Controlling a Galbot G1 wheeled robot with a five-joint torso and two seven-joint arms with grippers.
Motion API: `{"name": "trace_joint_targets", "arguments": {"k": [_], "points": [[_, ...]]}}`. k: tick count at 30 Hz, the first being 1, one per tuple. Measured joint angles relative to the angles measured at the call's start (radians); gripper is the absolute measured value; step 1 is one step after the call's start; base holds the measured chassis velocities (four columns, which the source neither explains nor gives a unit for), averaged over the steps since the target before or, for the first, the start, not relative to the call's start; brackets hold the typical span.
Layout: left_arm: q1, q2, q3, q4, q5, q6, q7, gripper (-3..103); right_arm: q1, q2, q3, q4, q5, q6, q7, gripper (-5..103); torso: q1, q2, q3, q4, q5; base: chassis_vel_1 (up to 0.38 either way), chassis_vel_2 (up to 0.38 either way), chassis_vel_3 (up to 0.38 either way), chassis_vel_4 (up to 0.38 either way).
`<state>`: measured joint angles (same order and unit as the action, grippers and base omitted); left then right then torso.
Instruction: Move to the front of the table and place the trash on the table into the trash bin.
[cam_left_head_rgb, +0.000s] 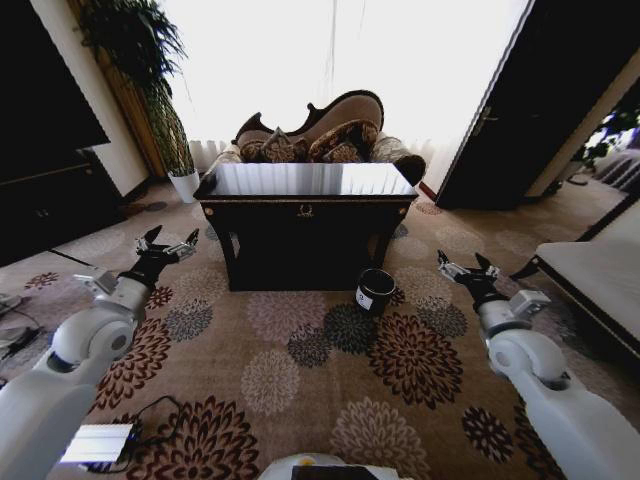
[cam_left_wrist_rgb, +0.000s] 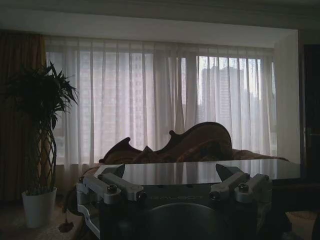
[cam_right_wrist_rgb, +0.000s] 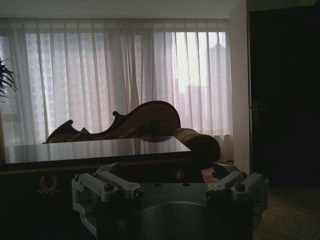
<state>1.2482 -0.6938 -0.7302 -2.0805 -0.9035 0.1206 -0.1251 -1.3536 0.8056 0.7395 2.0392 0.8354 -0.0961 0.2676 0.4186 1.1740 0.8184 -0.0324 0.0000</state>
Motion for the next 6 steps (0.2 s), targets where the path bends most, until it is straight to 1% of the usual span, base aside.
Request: {"name": "trace_joint_targets", "arguments": {"k": [6], "points": [[0.000,0.000,0.000,0.000,0.000,0.000,0.000,100,0.000,0.000,0.000,0.000,0.000,0.000,0.000,100,0.000,0.000,0.000,0.0000,0.0001,0.000,0.000,0.000,0.000]]}}
